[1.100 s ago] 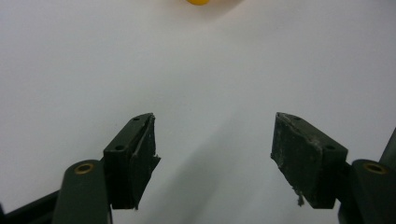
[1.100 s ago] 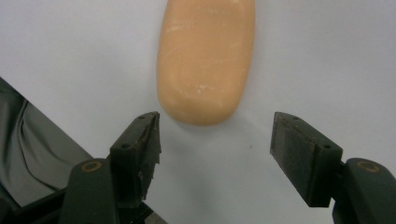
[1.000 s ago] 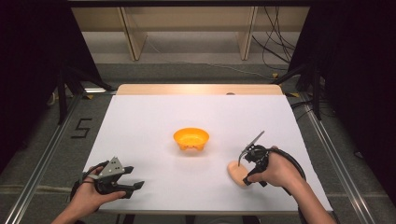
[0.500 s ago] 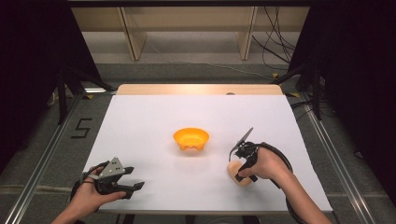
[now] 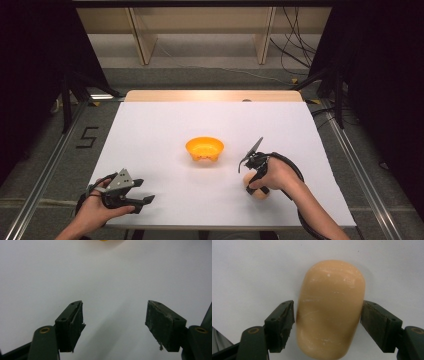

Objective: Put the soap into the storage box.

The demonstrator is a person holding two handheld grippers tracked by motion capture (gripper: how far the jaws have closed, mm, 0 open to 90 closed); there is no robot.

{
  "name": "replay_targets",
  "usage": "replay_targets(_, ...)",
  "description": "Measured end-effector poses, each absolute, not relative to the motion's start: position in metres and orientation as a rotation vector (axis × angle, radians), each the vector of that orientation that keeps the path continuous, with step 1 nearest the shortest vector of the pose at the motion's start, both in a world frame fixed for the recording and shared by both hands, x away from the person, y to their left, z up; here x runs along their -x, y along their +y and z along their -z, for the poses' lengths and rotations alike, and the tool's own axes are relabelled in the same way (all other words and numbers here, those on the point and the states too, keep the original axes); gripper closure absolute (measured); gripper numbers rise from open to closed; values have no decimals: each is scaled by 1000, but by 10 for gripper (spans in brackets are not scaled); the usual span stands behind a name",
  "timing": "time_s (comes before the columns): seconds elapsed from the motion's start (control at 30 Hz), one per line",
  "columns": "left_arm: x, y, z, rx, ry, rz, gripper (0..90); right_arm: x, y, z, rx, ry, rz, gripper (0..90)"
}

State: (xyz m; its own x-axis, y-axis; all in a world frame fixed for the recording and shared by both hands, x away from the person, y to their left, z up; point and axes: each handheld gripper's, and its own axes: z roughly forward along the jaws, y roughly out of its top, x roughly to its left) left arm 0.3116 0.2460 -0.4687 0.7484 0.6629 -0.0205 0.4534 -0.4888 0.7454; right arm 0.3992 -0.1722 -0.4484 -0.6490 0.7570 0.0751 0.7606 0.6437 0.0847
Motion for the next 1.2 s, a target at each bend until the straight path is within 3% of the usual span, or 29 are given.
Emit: replay_targets(1.2, -313, 246, 469, -2194, 812, -359, 302, -395, -169, 454, 1305, -2856, 137, 335)
